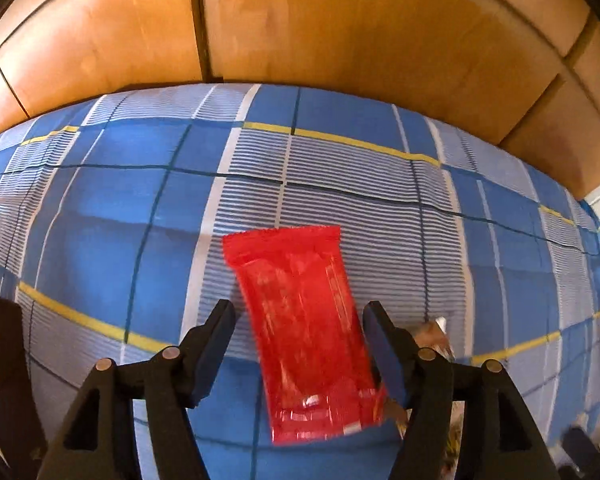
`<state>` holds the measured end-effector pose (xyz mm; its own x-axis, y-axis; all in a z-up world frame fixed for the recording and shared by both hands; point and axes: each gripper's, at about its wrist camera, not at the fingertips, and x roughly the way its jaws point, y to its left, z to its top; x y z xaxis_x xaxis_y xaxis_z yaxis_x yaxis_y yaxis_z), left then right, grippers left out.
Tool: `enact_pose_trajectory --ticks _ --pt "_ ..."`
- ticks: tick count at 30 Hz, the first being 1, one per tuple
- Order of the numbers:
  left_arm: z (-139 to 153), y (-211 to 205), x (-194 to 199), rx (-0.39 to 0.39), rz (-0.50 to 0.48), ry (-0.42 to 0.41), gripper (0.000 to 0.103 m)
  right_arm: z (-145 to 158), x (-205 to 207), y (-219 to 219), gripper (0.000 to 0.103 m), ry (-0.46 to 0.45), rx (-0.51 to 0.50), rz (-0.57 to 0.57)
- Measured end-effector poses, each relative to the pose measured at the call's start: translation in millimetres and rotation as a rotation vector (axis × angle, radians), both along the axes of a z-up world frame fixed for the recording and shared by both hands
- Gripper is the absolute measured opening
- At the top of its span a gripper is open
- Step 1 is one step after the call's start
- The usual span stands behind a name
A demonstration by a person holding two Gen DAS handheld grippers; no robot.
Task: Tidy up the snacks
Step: 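Grasp the red pouch with the left gripper while the right gripper grasps the brown pouch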
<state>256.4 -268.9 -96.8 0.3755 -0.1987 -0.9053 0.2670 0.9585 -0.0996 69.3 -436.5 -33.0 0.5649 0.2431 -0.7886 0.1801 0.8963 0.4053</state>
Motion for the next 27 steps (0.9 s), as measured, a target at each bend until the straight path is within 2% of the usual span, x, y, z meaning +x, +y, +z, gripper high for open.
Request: enact_pose_trajectory --ticks 2,3,4,9,12,19,24,27 --pt "0 -1 -3 0.022 -0.017 -0.032 0.059 0 0 2 0.041 0.003 -0.006 0.005" --pt "1 2 -6 0.031 -0.020 -0.052 0.041 0 0 2 0.041 0.004 -0.008 0.009" --pt "1 6 -9 0.038 -0.026 -0.068 0.039 0 0 4 0.041 0.003 -0.010 0.015" --pt "2 45 -37 -0.015 -0.038 -0.043 0.038 -1 0 12 0.041 0.004 -0.044 0.039" --pt "2 58 -70 0.003 -0.068 -0.037 0.038 -4 1 15 0.041 0.017 -0.060 0.048" --pt "1 78 -165 0.037 -0.184 -0.084 0.039 -16 2 24 0.041 0.053 -0.050 0.089" --pt "-3 92 -209 0.051 -0.252 -0.145 0.040 -17 4 38 0.041 0.040 -0.034 0.147" --pt "-5 102 -215 0.024 -0.260 -0.172 0.040 -15 14 51 0.042 0.037 -0.054 0.185"
